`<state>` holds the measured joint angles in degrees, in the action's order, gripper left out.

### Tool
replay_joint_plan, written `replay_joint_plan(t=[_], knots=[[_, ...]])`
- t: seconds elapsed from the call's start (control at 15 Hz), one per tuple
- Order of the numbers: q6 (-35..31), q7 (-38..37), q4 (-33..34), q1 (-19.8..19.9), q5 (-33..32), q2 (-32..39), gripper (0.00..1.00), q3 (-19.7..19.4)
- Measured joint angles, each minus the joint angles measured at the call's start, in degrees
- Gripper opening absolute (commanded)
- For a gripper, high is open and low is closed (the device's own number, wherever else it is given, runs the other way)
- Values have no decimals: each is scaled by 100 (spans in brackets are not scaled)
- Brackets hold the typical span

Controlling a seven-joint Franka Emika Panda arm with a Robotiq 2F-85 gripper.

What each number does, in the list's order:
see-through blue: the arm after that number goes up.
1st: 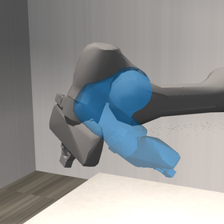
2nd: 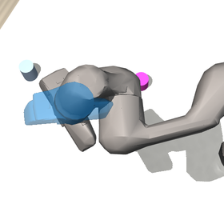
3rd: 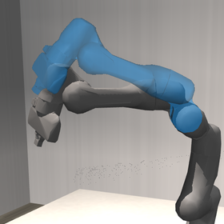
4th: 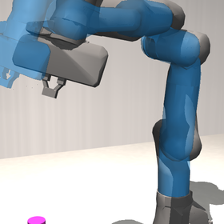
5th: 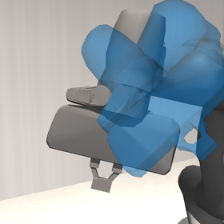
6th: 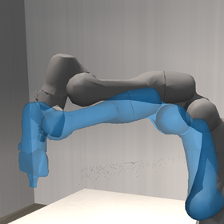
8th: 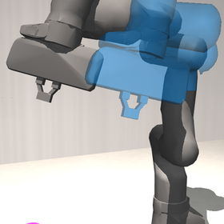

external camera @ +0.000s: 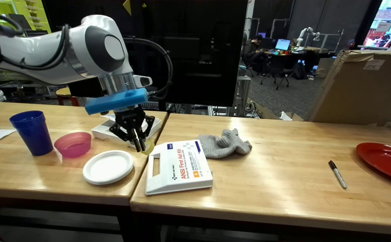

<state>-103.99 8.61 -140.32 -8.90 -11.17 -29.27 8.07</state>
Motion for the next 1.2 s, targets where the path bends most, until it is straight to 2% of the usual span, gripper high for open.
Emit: replay_joint_plan(t=[0.4, 0.6, 0.87, 1.2], knots=[[26, -512, -35, 0, -435, 161, 3, 179], [13, -351, -35, -51, -326, 208, 3, 146], [-303, 240, -50, -214, 304, 202, 3, -103], [-962, 1491, -193, -444, 1472, 207, 3, -617]])
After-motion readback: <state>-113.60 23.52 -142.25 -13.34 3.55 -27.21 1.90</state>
